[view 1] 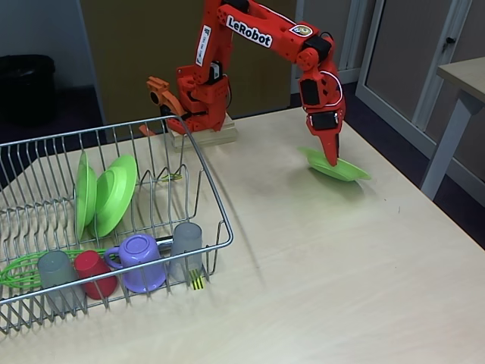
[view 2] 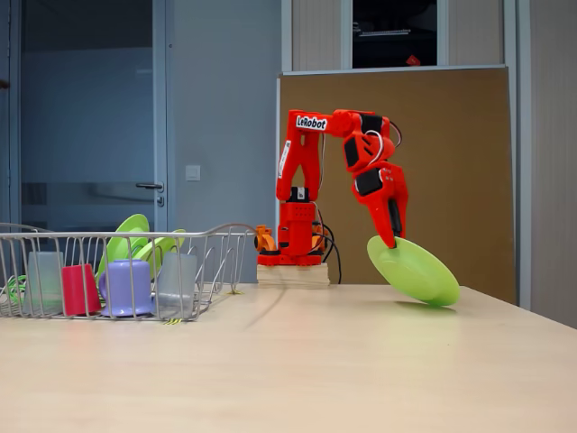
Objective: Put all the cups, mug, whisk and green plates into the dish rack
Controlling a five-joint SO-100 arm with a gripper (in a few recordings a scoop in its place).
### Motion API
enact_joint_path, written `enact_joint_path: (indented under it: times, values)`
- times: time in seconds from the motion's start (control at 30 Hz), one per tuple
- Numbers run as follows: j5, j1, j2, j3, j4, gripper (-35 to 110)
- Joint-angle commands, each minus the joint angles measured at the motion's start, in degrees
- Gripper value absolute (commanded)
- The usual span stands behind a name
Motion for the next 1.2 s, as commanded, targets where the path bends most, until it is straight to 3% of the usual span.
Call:
enact_joint_path:
  times: [0.0, 0.43, 0.87, 1.17]
  values:
    - [1.49, -1.41, 2.90, -3.69, 3.34, 0]
    - [8.53, -5.80, 2.64, -13.45, 11.60, 0]
    - [-6.24, 2.20, 5.36, -23.12, 20.74, 0]
    - [-20.83, 12.39, 5.01, -40.34, 32.43, 0]
